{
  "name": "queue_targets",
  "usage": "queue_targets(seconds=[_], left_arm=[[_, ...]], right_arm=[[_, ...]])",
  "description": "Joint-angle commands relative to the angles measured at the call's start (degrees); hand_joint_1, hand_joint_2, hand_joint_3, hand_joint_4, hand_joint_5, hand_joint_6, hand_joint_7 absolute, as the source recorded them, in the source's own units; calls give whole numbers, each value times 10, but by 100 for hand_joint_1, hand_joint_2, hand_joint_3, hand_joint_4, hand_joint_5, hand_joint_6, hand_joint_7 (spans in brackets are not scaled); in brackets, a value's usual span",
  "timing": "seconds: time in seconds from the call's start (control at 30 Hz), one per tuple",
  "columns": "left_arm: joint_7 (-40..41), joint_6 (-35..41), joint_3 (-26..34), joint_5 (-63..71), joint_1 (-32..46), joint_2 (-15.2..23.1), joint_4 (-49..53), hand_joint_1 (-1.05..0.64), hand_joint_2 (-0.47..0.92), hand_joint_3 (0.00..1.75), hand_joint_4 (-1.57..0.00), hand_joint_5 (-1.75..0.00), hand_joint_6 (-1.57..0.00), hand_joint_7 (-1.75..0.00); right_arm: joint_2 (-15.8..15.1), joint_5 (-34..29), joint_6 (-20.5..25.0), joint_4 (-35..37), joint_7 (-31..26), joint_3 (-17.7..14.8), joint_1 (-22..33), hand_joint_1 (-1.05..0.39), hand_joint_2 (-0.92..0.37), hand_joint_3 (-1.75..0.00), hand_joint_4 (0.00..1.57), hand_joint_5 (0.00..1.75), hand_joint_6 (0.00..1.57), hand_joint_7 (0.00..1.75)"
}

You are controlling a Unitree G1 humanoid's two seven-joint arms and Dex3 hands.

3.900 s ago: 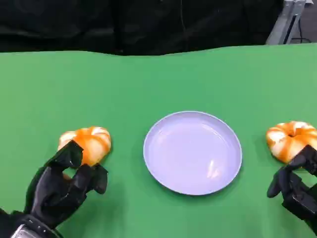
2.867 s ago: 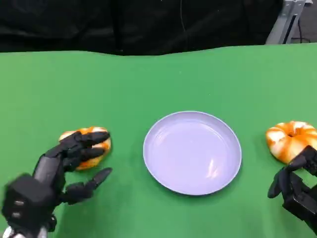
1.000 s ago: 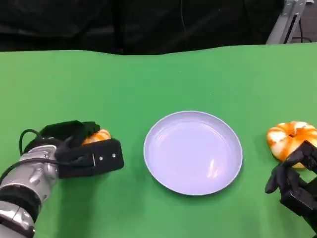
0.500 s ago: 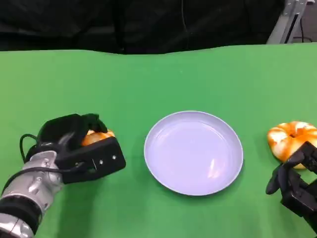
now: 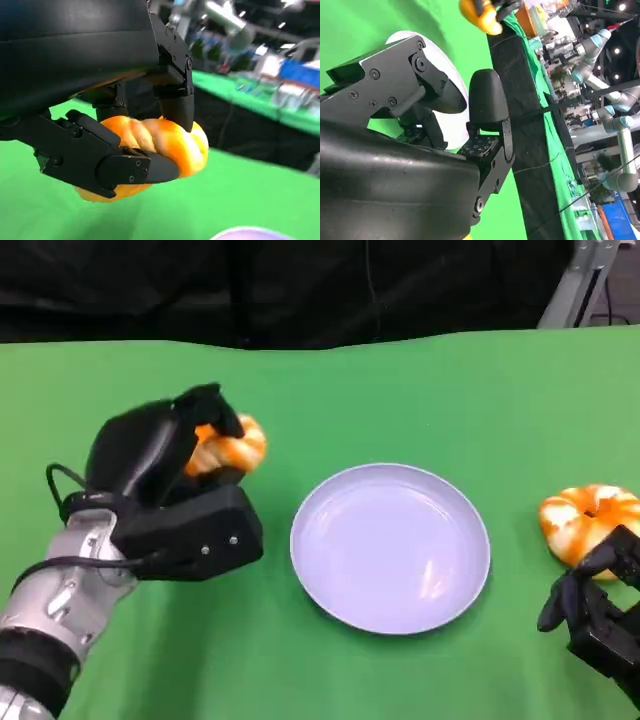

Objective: Grasp the bread from the table and place it into the plate.

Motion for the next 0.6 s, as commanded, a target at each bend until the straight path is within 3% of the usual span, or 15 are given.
queue_targets(seconds=[0.03, 0.4, 0.5, 0.6], left_arm=[[-23, -6, -8, 10, 18, -5, -115, -9, 64, 93, -73, -175, -70, -161], [-39, -9, -26, 39, 14, -47, -192, -8, 54, 100, -73, -175, -70, -162], [-39, -13, -31, 44, 11, -59, -192, -7, 57, 91, -74, -175, -83, -137], [-52, -10, -41, 45, 8, -70, -188, -10, 60, 91, -73, -175, -82, -139]], right_arm=[[-9, 5, 2, -3, 0, -5, 0, -9, -56, -117, 81, 175, 71, 158], [-7, 5, 0, -3, 1, -3, 1, -8, -56, -118, 81, 175, 71, 157], [-7, 4, 0, -3, -1, -3, 1, -8, -56, -118, 81, 175, 71, 157], [-7, 5, 3, -5, -3, -3, 1, -8, -56, -118, 81, 175, 71, 157]])
